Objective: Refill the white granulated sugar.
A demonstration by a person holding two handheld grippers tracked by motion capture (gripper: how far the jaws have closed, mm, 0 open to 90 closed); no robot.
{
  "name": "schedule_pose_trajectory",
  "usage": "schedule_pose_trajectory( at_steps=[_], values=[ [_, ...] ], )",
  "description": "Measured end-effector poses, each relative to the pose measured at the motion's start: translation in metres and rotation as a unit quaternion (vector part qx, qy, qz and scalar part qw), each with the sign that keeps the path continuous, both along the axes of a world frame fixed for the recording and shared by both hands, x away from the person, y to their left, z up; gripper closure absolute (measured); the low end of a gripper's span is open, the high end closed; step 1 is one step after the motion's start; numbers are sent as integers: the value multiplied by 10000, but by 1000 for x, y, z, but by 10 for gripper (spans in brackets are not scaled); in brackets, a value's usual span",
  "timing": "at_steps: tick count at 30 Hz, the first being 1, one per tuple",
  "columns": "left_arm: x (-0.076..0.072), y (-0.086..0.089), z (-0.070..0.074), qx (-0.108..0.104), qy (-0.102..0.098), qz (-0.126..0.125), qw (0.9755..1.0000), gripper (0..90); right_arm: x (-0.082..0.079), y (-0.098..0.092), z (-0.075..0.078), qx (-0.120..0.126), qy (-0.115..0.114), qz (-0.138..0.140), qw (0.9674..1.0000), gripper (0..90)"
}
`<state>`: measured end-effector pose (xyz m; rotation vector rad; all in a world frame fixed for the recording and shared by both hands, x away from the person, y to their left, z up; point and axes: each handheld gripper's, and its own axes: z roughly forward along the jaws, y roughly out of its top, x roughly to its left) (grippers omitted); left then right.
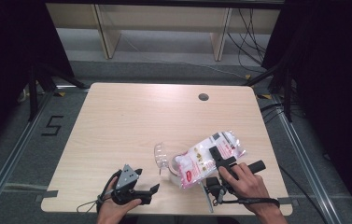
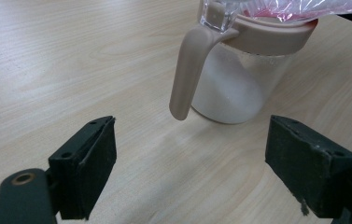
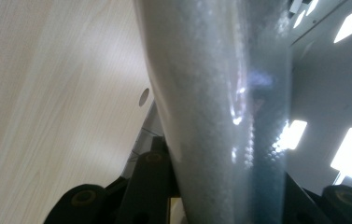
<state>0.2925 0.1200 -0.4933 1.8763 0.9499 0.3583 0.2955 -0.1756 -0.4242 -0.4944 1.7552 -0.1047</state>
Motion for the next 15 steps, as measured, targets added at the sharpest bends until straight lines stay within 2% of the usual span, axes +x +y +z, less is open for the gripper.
schedule_pose_trajectory(
  at_steps=[3,4,5,13,15],
  values=[
    [0,0,0,23,2,14,10000,162,0,0,0,-1,-3,5,10000,790],
    [-1,-1,0,-51,52,42,10000,162,1,1,1,-105,-26,73,9999,790],
    [0,0,0,12,0,1,10000,162,0,0,0,10,-3,5,10000,790],
    [0,0,0,25,-1,18,10000,162,0,-1,-1,45,8,-7,10000,791],
    [-1,-1,0,-31,50,40,10000,162,0,-1,-1,39,14,-7,10000,791]
  ],
)
